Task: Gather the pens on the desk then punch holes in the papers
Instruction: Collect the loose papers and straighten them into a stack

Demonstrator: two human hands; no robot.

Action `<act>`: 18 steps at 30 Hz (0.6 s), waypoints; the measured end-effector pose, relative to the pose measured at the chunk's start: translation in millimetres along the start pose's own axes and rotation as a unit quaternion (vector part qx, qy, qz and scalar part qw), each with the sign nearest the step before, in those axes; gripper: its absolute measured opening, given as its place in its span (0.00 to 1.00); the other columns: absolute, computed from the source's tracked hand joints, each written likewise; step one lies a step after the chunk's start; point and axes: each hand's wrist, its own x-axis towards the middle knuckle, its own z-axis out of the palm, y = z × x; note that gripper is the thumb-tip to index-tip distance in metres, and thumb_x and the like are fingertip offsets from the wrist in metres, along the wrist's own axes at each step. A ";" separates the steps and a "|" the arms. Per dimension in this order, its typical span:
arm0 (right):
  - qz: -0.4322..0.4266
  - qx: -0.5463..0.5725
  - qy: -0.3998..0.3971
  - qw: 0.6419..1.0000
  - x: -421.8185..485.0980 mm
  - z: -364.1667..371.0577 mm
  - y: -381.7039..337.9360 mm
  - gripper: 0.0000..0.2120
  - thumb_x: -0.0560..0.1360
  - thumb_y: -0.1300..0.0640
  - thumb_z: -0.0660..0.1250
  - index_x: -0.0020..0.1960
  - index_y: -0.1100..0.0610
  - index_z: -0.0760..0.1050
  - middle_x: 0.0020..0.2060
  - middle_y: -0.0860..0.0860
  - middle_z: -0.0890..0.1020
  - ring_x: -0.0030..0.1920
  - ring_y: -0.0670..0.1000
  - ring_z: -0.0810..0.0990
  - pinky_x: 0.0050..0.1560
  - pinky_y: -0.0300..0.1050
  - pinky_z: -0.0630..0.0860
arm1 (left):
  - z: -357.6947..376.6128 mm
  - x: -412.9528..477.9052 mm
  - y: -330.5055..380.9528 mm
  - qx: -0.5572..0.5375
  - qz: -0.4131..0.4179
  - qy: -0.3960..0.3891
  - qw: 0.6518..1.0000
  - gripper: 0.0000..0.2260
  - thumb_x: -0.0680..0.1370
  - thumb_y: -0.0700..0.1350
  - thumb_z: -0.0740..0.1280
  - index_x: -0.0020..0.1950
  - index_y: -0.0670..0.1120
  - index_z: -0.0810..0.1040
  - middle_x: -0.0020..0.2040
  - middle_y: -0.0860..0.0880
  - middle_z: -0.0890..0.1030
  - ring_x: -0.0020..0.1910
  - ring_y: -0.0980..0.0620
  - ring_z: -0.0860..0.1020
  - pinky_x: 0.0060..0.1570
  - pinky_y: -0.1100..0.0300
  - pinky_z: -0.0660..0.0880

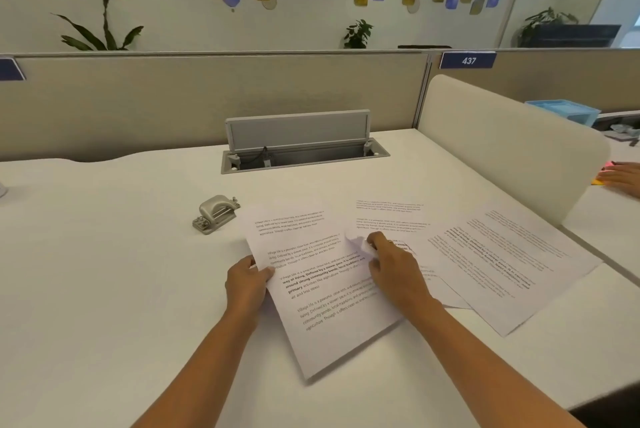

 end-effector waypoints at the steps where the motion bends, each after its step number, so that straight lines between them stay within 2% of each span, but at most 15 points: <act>1: -0.010 0.002 0.010 1.000 2.0 1.2 -2.7 0.15 0.75 0.65 0.57 0.62 0.58 0.69 0.42 0.58 0.81 0.39 0.60 0.79 0.39 0.49 0.72 | -1.1 1.3 0.0 -0.003 -0.003 0.002 1.000 0.11 0.74 0.33 0.64 0.55 0.43 0.78 0.53 0.41 0.82 0.51 0.42 0.80 0.56 0.47 0.76; 3: -0.037 0.011 0.020 0.999 4.9 5.6 -7.3 0.17 0.77 0.65 0.55 0.65 0.58 0.69 0.43 0.59 0.83 0.40 0.60 0.81 0.42 0.50 0.74 | -1.9 3.1 -0.2 -0.009 -0.012 0.001 1.000 0.11 0.75 0.33 0.64 0.55 0.42 0.78 0.53 0.41 0.82 0.51 0.42 0.80 0.57 0.47 0.76; 5: -0.059 0.032 0.014 0.998 5.6 10.7 -11.8 0.18 0.78 0.65 0.56 0.67 0.58 0.69 0.49 0.59 0.83 0.45 0.59 0.82 0.49 0.51 0.76 | -1.4 4.6 -0.5 -0.013 -0.022 -0.003 1.000 0.11 0.75 0.34 0.63 0.56 0.42 0.78 0.53 0.41 0.82 0.51 0.41 0.81 0.57 0.45 0.76; 7: -0.072 0.071 -0.008 0.995 5.2 16.0 -15.5 0.19 0.78 0.64 0.57 0.68 0.57 0.69 0.55 0.57 0.82 0.51 0.58 0.81 0.53 0.44 0.74 | -0.5 5.9 0.2 -0.023 -0.031 -0.006 0.999 0.10 0.76 0.34 0.62 0.55 0.42 0.77 0.52 0.41 0.82 0.50 0.41 0.81 0.56 0.44 0.76; 10: -0.082 0.132 -0.048 0.987 2.9 20.8 -22.6 0.18 0.78 0.62 0.58 0.68 0.56 0.69 0.57 0.54 0.81 0.53 0.55 0.80 0.52 0.38 0.70 | 2.2 8.9 2.0 -0.030 -0.039 -0.010 0.999 0.09 0.77 0.35 0.61 0.54 0.43 0.77 0.51 0.42 0.82 0.50 0.41 0.81 0.56 0.43 0.76; 12: -0.090 0.158 -0.074 0.981 1.3 24.6 -26.1 0.17 0.80 0.60 0.56 0.67 0.55 0.70 0.54 0.54 0.83 0.50 0.53 0.81 0.49 0.40 0.71 | 5.3 10.2 3.8 -0.039 -0.039 -0.014 0.998 0.09 0.78 0.36 0.60 0.55 0.41 0.77 0.51 0.42 0.81 0.49 0.41 0.80 0.53 0.45 0.77; 14: -0.085 0.174 -0.102 0.976 0.5 27.3 -29.1 0.15 0.81 0.57 0.55 0.65 0.53 0.72 0.49 0.50 0.83 0.46 0.48 0.79 0.47 0.38 0.69 | 8.9 10.5 6.2 -0.051 -0.038 -0.018 0.998 0.09 0.79 0.37 0.59 0.55 0.42 0.76 0.51 0.42 0.81 0.49 0.41 0.80 0.51 0.48 0.78; 16: -0.081 0.192 -0.127 0.970 0.4 29.5 -30.4 0.12 0.81 0.54 0.54 0.53 0.45 0.76 0.39 0.41 0.78 0.38 0.43 0.73 0.44 0.38 0.66 | 13.2 10.1 8.3 -0.055 -0.033 -0.030 0.998 0.10 0.79 0.39 0.60 0.58 0.43 0.75 0.55 0.42 0.81 0.52 0.41 0.80 0.56 0.44 0.76; 17: -0.083 0.198 -0.138 0.967 0.2 29.4 -32.1 0.13 0.81 0.53 0.53 0.45 0.41 0.73 0.35 0.39 0.75 0.35 0.42 0.71 0.42 0.40 0.65 | 15.6 9.6 9.1 -0.055 -0.028 -0.039 0.997 0.11 0.78 0.39 0.61 0.60 0.42 0.75 0.56 0.42 0.80 0.54 0.40 0.79 0.58 0.43 0.75; 18: -0.086 0.205 -0.150 0.963 0.3 29.3 -33.7 0.14 0.81 0.52 0.53 0.41 0.43 0.72 0.33 0.41 0.75 0.34 0.44 0.72 0.40 0.43 0.66 | 17.9 9.1 9.7 -0.056 -0.023 -0.050 0.997 0.13 0.78 0.39 0.62 0.62 0.42 0.74 0.57 0.42 0.80 0.54 0.40 0.79 0.58 0.43 0.75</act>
